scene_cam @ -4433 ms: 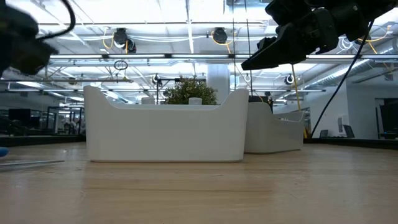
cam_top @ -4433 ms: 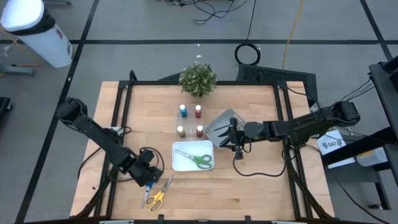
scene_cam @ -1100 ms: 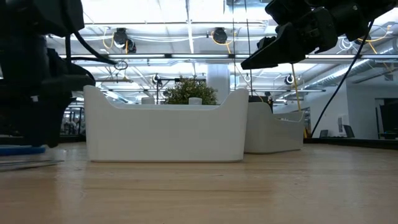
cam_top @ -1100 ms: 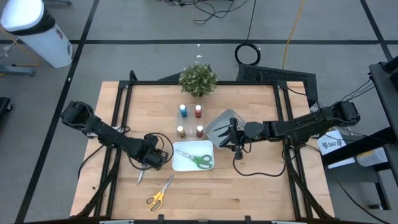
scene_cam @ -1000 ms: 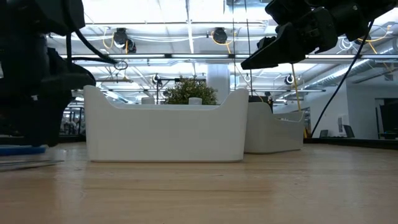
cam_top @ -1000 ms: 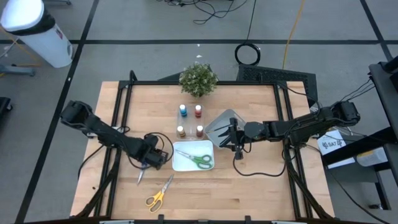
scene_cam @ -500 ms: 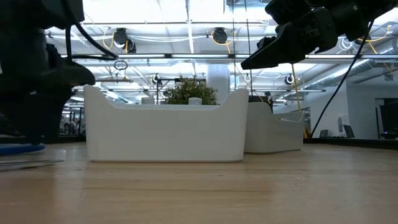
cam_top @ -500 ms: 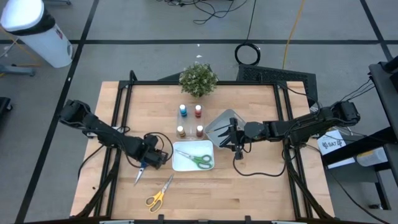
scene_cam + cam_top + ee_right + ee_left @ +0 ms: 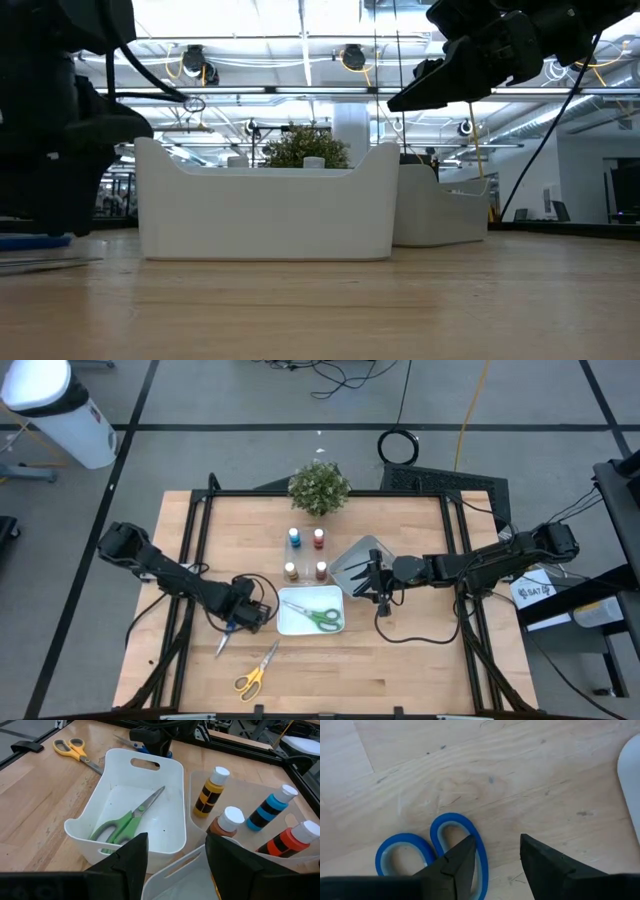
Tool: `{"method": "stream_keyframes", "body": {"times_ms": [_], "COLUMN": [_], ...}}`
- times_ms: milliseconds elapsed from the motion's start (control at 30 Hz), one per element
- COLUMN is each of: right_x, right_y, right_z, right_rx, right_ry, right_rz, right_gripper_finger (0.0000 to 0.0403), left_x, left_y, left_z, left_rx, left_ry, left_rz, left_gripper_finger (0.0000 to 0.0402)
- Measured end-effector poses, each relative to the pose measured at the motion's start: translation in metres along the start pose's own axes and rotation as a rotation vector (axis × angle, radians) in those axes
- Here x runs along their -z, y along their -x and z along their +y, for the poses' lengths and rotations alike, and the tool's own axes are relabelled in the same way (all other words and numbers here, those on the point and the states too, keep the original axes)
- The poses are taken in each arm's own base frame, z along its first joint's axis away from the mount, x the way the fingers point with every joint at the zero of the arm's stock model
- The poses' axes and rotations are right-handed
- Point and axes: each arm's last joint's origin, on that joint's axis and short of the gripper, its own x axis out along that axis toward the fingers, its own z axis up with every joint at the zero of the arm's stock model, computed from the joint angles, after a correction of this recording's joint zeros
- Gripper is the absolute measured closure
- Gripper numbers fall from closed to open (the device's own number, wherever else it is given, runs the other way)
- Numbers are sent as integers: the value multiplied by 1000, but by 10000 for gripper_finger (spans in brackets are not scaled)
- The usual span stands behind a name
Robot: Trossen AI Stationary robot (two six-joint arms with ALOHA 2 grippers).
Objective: Pick & Place Paint Supplies
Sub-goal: Put the blue scissors into the white bin
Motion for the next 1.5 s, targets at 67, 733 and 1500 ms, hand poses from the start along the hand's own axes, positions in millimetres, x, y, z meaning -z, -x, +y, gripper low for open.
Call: {"method": "stream_keyframes", "body": {"times_ms": [67, 733, 1500], "right_x": [0, 0, 0], "right_y": [0, 0, 0], "right_z": [0, 0, 0], "right_rx": [0, 2, 0], "right_ry": [0, -4, -18], "right_rz": [0, 0, 0], "right_gripper_finger": [216, 216, 216], "left_x": [0, 1, 6], "left_y": [0, 4, -22], "left_z": [1, 2, -4], "left_rx": [0, -40, -138], "left_ry": [0, 8, -14], "left_rz": [3, 73, 22], "left_gripper_finger": [234, 234, 356]}}
